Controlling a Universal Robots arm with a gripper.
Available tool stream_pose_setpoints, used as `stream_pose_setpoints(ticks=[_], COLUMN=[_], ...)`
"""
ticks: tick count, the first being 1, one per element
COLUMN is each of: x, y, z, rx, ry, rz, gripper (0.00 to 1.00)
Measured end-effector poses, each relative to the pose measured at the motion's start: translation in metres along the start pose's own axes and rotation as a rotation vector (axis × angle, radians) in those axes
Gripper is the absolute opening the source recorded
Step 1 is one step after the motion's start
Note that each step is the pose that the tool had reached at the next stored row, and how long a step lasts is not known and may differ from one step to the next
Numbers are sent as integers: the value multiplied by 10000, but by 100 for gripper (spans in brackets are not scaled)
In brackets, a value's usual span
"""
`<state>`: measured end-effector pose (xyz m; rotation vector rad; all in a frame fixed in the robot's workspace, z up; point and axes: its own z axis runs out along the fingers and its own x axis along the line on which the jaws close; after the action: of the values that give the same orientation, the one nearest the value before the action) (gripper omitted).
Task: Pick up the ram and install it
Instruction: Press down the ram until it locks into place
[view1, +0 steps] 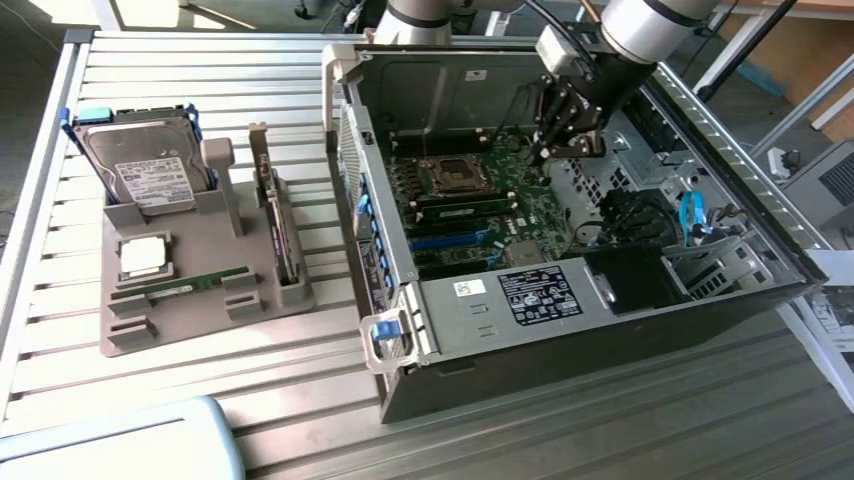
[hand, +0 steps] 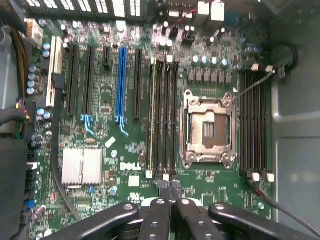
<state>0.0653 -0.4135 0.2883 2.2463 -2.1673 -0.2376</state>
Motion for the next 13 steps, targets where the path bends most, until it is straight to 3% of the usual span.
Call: stream_pose_setpoints(ticks=[2,4,5,13], x=[0,0,1,0], y=[2,4,4,4], z=[5,8,8,8], rx=[480,768,805,822], ry=[20,32,34,34], rz=[-46,-74,-77,-72], gripper=[11,11,11,11])
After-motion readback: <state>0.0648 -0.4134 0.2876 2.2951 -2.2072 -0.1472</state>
